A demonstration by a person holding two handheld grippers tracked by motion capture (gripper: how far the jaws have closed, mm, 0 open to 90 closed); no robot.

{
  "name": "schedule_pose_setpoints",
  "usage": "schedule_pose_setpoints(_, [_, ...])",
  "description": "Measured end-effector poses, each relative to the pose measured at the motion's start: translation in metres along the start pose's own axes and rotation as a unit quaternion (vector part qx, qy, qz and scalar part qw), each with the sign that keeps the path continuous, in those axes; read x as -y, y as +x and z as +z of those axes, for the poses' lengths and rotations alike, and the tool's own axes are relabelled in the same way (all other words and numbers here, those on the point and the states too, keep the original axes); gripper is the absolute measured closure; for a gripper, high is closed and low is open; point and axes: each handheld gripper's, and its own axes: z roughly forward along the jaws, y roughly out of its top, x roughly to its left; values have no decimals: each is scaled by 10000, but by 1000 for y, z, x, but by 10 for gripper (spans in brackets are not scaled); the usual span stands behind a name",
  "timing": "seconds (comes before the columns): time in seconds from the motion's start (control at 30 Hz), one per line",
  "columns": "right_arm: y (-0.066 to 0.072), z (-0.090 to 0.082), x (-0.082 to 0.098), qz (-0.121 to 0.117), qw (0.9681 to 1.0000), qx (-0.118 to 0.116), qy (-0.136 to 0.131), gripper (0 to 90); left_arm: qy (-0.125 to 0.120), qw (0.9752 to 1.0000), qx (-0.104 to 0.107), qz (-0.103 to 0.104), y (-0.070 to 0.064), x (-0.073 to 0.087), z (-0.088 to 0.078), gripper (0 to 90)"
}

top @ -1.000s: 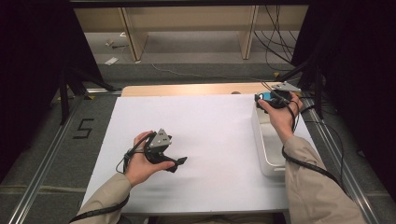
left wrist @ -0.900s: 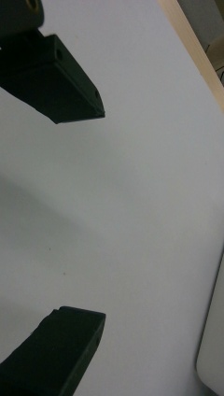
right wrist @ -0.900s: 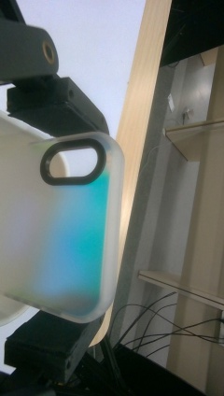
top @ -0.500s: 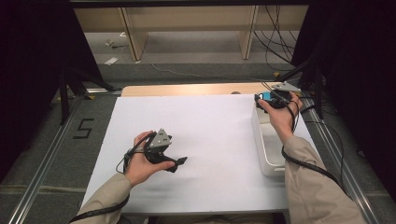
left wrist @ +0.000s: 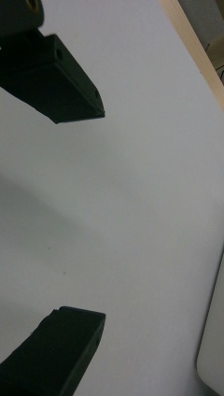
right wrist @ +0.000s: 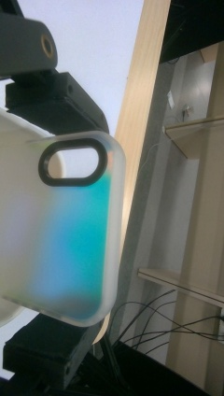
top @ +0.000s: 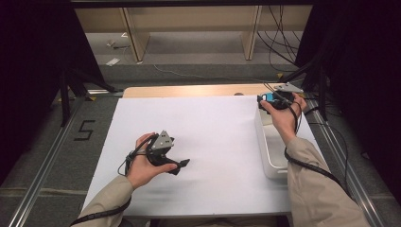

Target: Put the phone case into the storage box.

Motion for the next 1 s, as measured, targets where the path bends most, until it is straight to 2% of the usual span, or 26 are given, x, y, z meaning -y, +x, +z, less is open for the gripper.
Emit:
schedule_pose_setpoints(0.43, [0,3,0,-18,10000,17,24,116,13,10000,11,2,0,0,1,29])
schedule_pose_setpoints(1.0, [-1,3,-1,-58,9999,106,-119,15,15,10000,25,2,-1,0,1,29])
